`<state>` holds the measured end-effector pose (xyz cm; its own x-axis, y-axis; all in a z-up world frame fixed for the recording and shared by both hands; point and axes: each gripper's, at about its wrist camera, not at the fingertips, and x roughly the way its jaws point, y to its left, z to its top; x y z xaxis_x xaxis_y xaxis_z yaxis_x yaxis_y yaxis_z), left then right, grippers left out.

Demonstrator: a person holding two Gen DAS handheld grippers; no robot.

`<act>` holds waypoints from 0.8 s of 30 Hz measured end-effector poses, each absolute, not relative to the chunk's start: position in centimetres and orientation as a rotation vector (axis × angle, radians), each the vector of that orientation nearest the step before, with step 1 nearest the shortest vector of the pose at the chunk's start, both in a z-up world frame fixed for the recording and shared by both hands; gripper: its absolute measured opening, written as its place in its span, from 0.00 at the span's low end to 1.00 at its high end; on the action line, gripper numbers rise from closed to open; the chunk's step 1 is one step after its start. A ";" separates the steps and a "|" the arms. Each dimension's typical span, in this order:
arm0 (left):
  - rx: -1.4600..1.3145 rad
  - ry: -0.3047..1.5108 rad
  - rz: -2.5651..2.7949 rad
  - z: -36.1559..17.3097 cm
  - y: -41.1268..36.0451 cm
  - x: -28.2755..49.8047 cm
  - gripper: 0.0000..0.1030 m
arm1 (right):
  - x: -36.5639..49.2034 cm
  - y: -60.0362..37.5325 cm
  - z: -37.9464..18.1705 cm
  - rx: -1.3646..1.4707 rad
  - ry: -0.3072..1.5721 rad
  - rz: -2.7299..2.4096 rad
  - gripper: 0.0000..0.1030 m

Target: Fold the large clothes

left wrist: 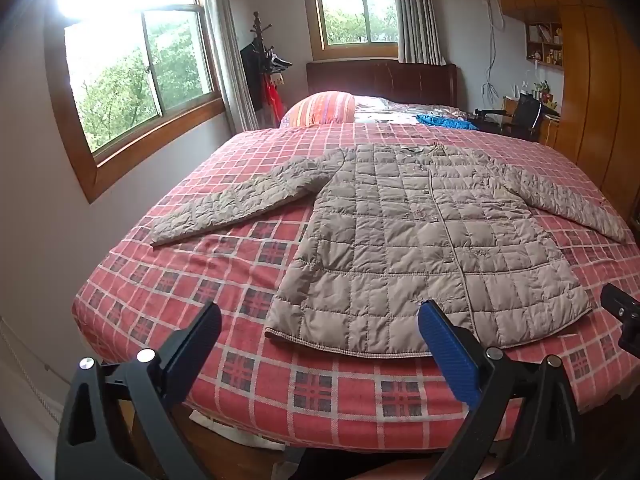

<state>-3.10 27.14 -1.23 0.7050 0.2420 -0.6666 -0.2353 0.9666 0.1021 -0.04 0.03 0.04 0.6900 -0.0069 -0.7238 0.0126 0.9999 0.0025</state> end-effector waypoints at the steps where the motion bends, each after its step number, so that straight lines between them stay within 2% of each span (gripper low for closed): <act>1: 0.011 0.744 0.266 -1.3 27.1 -3.1 0.96 | -0.1 0.0 0.0 0.007 0.810 -0.012 0.97; 24: 0.010 0.755 0.273 -1.3 27.0 -3.0 0.96 | 0.1 0.5 0.0 0.012 0.815 -0.006 0.97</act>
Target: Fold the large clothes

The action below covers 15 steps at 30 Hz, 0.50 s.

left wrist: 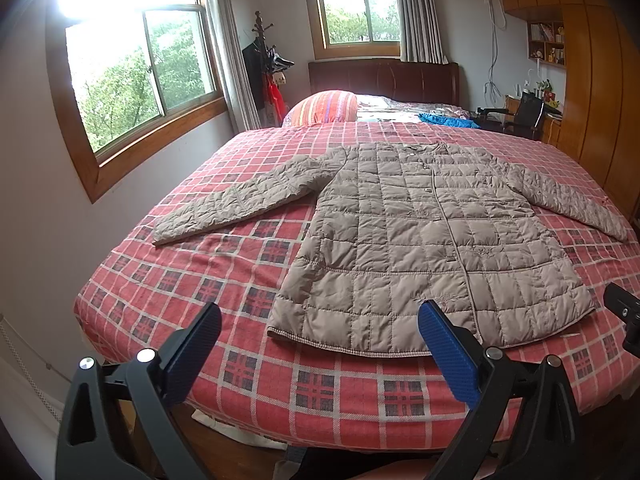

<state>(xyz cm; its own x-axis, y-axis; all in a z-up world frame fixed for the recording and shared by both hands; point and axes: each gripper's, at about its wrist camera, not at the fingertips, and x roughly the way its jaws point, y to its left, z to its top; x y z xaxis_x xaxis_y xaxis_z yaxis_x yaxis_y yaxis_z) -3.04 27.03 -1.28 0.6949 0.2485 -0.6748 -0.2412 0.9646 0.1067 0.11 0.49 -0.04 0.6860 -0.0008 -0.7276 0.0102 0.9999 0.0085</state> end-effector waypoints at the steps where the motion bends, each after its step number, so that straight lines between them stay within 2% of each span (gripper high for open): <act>1: 0.010 0.755 0.273 -1.3 27.0 -3.0 0.96 | 0.1 0.5 -0.1 0.013 0.814 -0.006 0.97; 15: 0.011 0.753 0.274 -1.4 27.0 -3.1 0.96 | 0.2 0.7 0.0 0.016 0.812 -0.003 0.97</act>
